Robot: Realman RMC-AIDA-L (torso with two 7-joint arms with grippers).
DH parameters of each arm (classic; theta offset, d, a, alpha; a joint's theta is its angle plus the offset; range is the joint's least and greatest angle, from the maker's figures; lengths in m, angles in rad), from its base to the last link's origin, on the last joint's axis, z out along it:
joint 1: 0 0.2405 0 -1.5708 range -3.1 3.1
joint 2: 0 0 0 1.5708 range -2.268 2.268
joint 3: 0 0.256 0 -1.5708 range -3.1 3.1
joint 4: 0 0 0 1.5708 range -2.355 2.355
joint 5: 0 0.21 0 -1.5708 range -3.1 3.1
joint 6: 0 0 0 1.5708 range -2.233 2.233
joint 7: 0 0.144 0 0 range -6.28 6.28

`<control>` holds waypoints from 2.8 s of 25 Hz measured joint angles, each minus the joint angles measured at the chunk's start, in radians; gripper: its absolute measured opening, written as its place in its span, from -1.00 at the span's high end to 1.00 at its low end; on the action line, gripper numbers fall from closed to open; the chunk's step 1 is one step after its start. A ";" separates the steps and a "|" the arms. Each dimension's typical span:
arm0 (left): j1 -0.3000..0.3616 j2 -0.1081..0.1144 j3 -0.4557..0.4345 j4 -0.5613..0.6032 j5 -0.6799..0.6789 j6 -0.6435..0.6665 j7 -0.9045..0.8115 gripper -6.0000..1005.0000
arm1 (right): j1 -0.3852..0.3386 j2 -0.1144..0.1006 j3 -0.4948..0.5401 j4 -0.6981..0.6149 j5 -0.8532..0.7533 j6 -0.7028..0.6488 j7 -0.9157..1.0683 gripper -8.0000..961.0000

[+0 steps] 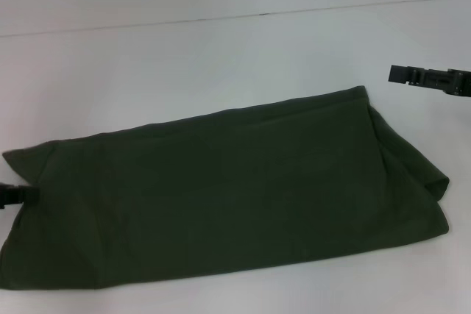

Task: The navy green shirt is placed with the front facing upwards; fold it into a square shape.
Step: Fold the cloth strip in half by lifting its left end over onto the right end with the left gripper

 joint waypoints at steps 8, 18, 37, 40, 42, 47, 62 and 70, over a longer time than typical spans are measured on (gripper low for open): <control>0.001 -0.013 -0.032 -0.064 -0.016 0.067 -0.010 0.98 | 0.002 0.001 0.000 0.000 0.000 0.001 -0.001 -0.78; -0.018 -0.035 -0.030 -0.145 -0.049 0.118 -0.074 0.98 | 0.010 0.003 -0.002 0.000 -0.001 0.002 -0.002 -0.78; -0.089 -0.131 0.009 -0.306 -0.108 0.200 -0.194 0.98 | 0.016 0.002 -0.002 0.003 0.000 0.001 -0.016 -0.78; -0.104 -0.152 0.018 -0.311 -0.122 0.200 -0.204 0.98 | 0.015 0.002 -0.002 0.003 0.000 0.001 -0.017 -0.78; -0.113 -0.164 0.029 -0.314 -0.134 0.197 -0.211 0.98 | 0.015 0.002 0.001 0.002 0.001 0.000 -0.017 -0.78; -0.128 -0.187 0.048 -0.322 -0.165 0.184 -0.234 0.98 | 0.001 -0.007 0.010 0.000 0.043 0.002 -0.025 -0.78; -0.134 -0.194 0.213 -0.273 -0.300 0.070 -0.286 0.98 | -0.033 -0.037 0.011 -0.011 0.074 -0.005 -0.018 -0.78; -0.107 -0.182 0.209 -0.281 -0.312 0.064 -0.284 0.98 | -0.043 -0.036 0.013 -0.012 0.076 -0.008 -0.020 -0.78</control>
